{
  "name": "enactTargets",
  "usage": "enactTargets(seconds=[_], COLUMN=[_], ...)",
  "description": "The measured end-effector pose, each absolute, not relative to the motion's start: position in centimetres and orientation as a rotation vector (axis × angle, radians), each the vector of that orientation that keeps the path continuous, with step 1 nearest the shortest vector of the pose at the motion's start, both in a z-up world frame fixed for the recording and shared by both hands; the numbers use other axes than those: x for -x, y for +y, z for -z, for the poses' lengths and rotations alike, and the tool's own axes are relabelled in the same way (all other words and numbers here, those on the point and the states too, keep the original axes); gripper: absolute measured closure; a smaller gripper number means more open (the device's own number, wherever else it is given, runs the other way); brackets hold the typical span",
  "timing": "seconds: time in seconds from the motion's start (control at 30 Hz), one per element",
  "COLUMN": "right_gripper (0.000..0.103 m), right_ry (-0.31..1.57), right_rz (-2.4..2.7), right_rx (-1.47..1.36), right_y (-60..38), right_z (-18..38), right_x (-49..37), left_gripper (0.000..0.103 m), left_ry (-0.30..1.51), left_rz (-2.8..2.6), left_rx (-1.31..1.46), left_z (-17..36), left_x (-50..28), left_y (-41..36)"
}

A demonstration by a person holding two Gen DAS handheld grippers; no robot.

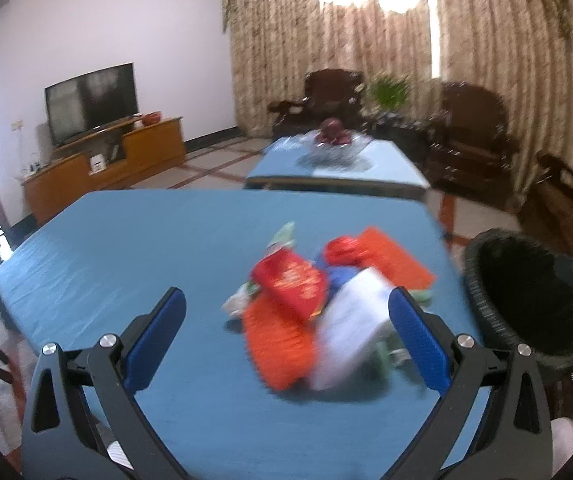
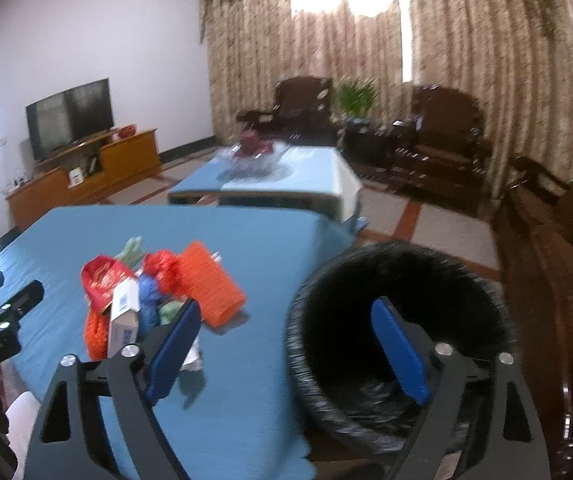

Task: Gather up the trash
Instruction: 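Grasp the red packet with the left gripper while the right grasps the orange foam net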

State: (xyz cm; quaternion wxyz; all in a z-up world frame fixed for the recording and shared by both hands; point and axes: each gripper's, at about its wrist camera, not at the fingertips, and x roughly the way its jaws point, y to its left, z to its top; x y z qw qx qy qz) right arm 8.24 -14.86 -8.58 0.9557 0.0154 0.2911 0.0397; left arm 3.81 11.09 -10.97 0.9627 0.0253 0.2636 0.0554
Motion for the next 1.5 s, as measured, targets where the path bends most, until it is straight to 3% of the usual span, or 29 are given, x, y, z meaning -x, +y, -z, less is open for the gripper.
enactTargets(seconds=[0.23,0.57,0.97,1.3,1.5], right_gripper=[0.033,0.039,0.040,0.039,0.039], right_ry=[0.631,0.743,0.624,0.716,0.815], right_rz=[-0.172,-0.239,-0.217,-0.258,-0.236], right_rx=[0.009,0.063,0.071,0.055,0.061], right_y=[-10.6,-8.0,-8.3,-8.4,-8.4], right_z=[10.6,14.8,10.6,13.2,16.5], right_x=[-10.0,-11.9,-15.6,-23.2,-25.3], left_gripper=[0.013,0.014,0.019,0.032,0.051], left_ry=[0.603,0.645,0.605,0.654,0.678], left_rz=[-0.146,-0.139,-0.131,-0.073,-0.027], left_rx=[-0.066,-0.037,0.028,0.035,0.049], left_z=[13.7,14.9,13.1,14.6,15.6], left_x=[-4.2,-6.2,-10.4,-15.7,-17.0], left_y=[13.3,14.9,16.3,15.3,14.9])
